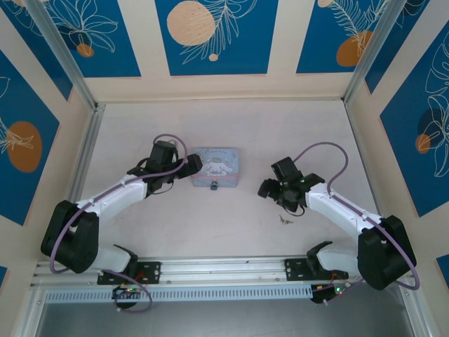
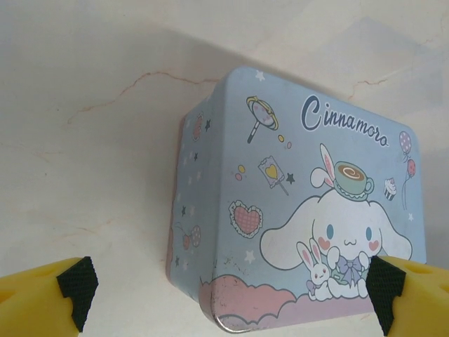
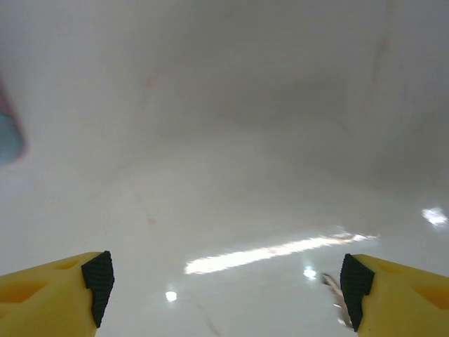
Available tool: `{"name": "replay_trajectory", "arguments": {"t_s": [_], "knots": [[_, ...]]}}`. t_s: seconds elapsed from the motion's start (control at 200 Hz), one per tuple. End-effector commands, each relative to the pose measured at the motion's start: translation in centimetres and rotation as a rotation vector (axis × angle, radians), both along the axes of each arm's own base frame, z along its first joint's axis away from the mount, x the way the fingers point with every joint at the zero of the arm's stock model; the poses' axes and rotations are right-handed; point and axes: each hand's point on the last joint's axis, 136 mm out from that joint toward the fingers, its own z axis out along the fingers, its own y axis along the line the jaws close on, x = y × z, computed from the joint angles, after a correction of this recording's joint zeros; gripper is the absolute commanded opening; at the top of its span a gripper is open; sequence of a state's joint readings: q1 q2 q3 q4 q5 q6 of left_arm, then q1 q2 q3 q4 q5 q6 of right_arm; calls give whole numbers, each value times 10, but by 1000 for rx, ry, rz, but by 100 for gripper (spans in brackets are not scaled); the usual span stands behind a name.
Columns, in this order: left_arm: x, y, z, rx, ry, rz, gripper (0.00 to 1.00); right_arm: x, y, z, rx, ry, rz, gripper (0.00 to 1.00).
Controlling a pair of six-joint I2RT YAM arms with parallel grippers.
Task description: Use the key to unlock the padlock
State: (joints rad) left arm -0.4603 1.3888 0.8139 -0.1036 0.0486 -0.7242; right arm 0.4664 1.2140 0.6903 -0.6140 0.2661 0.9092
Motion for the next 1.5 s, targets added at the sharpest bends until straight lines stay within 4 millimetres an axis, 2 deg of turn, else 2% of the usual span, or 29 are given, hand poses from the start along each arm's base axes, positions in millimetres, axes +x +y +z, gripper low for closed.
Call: {"name": "replay_trajectory", "arguments": {"t_s": [0.0,0.15,0.39,0.655,0.865,1.185,1.495], "knots": [[-4,-3,5,-22,12,-20,99,-21,-22,-14,-68,69,-33,86],[-3,-5,10,-28,7,-28,99,-34,-28,-25,-72,108,-45,85],[-1,-8,9,-41,10,-34,99,-44,-20,-37,-10,128,-28,83],[0,-9,10,-47,9,-33,99,-45,-6,-32,36,129,15,70],[1,-10,12,-51,7,-34,99,-53,4,-31,35,152,38,65],[2,-11,12,-56,7,-37,99,-68,-2,-40,-43,211,34,63],[4,-15,14,-69,5,-44,99,-74,-11,-48,-118,248,25,54]]}}
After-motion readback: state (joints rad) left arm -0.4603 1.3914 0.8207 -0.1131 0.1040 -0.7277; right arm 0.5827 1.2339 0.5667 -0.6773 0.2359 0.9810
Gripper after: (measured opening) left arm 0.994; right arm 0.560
